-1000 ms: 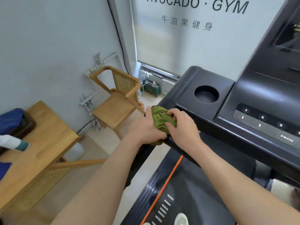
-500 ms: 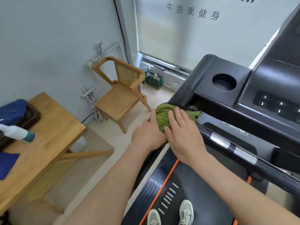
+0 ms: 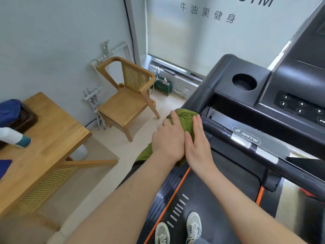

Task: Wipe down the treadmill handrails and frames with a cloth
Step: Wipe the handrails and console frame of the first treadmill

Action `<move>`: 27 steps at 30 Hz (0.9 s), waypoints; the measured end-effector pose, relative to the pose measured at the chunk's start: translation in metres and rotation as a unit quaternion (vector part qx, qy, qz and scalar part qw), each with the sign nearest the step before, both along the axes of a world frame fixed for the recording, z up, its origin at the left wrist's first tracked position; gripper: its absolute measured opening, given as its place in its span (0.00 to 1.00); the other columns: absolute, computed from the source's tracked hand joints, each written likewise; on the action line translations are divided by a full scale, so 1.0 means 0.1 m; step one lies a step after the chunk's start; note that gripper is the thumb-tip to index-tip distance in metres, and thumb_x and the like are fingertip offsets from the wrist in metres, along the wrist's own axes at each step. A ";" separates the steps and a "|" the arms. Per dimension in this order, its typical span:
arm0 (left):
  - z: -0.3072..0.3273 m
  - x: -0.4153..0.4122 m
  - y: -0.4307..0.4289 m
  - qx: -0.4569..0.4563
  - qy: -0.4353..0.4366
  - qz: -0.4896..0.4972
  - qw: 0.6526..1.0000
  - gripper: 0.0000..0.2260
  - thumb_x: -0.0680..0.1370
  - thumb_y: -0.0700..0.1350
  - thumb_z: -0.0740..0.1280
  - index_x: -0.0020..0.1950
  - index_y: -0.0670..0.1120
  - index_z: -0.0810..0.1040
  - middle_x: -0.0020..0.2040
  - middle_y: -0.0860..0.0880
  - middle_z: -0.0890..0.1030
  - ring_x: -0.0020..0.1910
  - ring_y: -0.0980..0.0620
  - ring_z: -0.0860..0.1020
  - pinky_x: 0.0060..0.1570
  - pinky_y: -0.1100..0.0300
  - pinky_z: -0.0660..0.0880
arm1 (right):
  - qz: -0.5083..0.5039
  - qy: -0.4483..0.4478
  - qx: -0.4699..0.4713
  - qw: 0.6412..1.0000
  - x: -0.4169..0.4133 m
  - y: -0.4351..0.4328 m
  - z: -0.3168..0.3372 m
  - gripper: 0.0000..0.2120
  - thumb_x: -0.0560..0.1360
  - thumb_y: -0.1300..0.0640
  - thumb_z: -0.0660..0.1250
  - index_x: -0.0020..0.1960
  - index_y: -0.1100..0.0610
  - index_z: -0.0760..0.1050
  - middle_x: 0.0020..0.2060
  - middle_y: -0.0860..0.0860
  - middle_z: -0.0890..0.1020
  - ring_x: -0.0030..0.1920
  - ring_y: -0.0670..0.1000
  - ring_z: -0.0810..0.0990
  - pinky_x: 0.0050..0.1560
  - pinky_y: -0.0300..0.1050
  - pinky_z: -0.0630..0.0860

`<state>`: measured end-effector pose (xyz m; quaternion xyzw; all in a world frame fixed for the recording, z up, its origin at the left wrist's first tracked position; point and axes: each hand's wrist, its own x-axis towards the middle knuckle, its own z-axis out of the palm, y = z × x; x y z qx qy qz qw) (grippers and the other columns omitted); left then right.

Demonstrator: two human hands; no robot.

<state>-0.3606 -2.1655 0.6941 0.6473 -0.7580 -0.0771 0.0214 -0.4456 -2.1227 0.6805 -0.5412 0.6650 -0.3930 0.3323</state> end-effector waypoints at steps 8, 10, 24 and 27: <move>0.09 -0.33 -0.83 0.141 0.105 -0.096 0.980 0.59 0.63 0.51 0.76 0.78 0.53 0.33 0.64 0.40 0.70 0.58 0.39 0.75 0.51 0.49 0.75 | -0.234 -0.242 0.103 0.936 -0.08 -0.04 -0.08 0.11 0.75 0.44 0.59 0.44 0.43 0.80 0.45 0.42 0.81 0.57 0.49 0.77 0.65 0.54 0.72; 0.11 -0.24 -0.87 0.189 0.192 -0.094 0.958 0.60 0.63 0.49 0.78 0.78 0.57 0.35 0.63 0.44 0.73 0.59 0.44 0.75 0.56 0.52 0.73 | -0.220 -0.304 0.143 0.916 -0.07 -0.14 -0.04 0.18 0.69 0.35 0.58 0.49 0.45 0.77 0.50 0.45 0.81 0.56 0.50 0.77 0.64 0.57 0.73; 0.13 0.65 0.76 0.106 0.015 -0.033 0.994 0.54 0.69 0.56 0.72 0.76 0.56 0.30 0.79 0.53 0.48 0.74 0.49 0.59 0.68 0.50 0.67 | 0.031 -0.315 0.361 0.877 0.28 0.24 -0.09 0.44 0.72 0.27 0.55 0.77 0.56 0.58 0.69 0.51 0.72 0.66 0.53 0.72 0.62 0.48 0.70; 0.24 0.67 0.45 0.227 0.237 0.016 0.945 0.43 0.71 0.60 0.63 0.78 0.60 0.40 0.79 0.56 0.51 0.76 0.54 0.57 0.73 0.50 0.60 | -0.005 -0.331 0.362 0.871 0.22 -0.01 -0.15 0.58 0.55 0.19 0.58 0.75 0.54 0.63 0.66 0.53 0.74 0.63 0.55 0.74 0.64 0.55 0.73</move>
